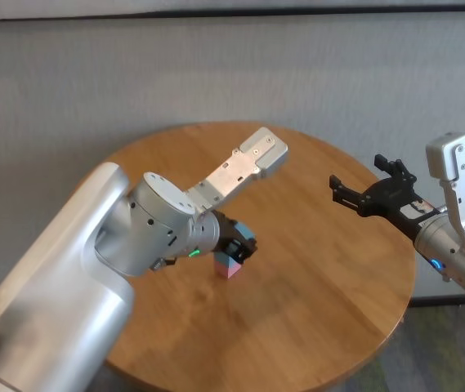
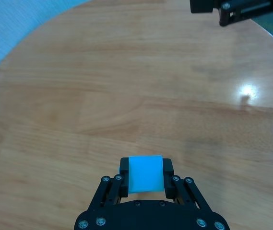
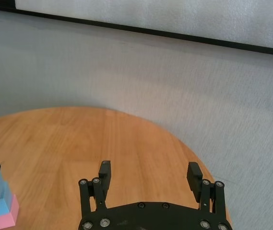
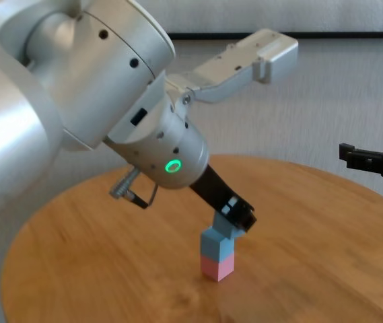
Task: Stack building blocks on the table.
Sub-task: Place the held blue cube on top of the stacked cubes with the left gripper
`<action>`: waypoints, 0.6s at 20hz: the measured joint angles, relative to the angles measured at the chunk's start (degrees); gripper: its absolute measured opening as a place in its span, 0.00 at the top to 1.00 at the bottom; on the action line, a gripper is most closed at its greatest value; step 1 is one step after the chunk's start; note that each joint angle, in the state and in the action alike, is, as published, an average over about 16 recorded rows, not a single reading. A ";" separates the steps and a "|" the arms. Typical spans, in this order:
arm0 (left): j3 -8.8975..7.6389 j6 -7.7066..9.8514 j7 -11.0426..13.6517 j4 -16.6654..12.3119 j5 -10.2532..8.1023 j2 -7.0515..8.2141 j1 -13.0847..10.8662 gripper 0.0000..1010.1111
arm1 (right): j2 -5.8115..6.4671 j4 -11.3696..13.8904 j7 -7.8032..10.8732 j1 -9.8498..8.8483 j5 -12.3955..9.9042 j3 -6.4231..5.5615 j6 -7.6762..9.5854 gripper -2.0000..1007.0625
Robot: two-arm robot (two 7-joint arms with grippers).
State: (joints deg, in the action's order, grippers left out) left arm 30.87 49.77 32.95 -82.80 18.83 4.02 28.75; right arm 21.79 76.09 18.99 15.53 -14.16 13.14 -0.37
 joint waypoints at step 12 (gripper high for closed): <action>-3.97 -2.53 -1.21 -1.42 -0.86 -0.40 -1.77 0.58 | 0.00 0.00 0.00 0.00 0.00 0.00 0.00 0.01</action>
State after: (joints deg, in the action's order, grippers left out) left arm 26.90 47.24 31.74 -84.22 17.96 3.63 26.98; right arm 21.79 76.09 18.99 15.53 -14.16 13.14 -0.37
